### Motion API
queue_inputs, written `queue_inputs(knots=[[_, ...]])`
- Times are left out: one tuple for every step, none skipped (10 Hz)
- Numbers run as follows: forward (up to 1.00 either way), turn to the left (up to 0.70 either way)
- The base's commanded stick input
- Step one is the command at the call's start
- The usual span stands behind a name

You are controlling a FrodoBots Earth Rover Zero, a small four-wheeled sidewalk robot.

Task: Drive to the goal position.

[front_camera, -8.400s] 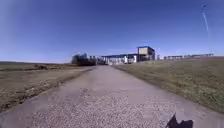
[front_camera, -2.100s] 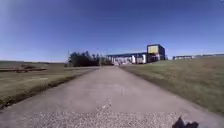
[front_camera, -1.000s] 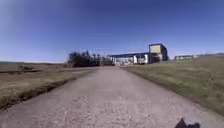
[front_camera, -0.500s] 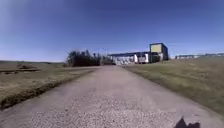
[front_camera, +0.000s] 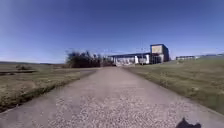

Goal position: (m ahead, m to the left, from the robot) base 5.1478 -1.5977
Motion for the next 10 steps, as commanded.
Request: queue_inputs(knots=[[1.0,0.0],[1.0,0.0],[1.0,0.0],[1.0,0.0],[1.0,0.0],[1.0,0.0],[1.0,0.0],[1.0,0.0],[1.0,0.0],[1.0,0.0]])
